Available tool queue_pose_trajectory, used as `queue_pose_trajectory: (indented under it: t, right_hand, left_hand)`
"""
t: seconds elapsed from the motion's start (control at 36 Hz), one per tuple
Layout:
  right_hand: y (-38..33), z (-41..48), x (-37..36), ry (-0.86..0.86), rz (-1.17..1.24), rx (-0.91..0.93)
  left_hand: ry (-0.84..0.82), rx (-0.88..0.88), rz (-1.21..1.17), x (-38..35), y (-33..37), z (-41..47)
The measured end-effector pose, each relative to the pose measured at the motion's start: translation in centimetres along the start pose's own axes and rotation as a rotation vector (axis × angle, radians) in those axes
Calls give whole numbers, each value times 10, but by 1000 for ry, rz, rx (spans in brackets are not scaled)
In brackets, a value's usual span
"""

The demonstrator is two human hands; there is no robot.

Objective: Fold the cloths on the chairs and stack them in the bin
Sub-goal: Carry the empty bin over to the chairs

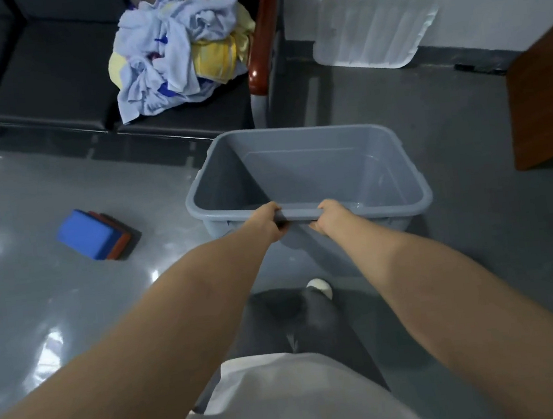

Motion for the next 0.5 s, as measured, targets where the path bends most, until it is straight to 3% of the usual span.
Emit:
queue_pose_trajectory:
  t: [0.08, 0.17, 0.28, 0.5]
  right_hand:
    - [37, 9, -15, -31, -334, 54]
    - [80, 11, -23, 32, -36, -2]
    - [143, 46, -60, 13, -258, 20]
    - [244, -28, -118, -38, -120, -108]
  left_hand:
    - [16, 0, -12, 41, 5, 7]
    - [29, 0, -36, 83, 15, 14]
    - [38, 4, -40, 145, 38, 24]
    - [143, -24, -53, 251, 95, 40]
Point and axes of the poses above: each hand's wrist, its own z-axis towards the middle knuckle, its own x-axis out of the back of the hand, y = z × x, the point moved 6 cm from there along z, towards the middle knuckle, and after that the axes turned 13 degrees about z, right-handed, at the moved point
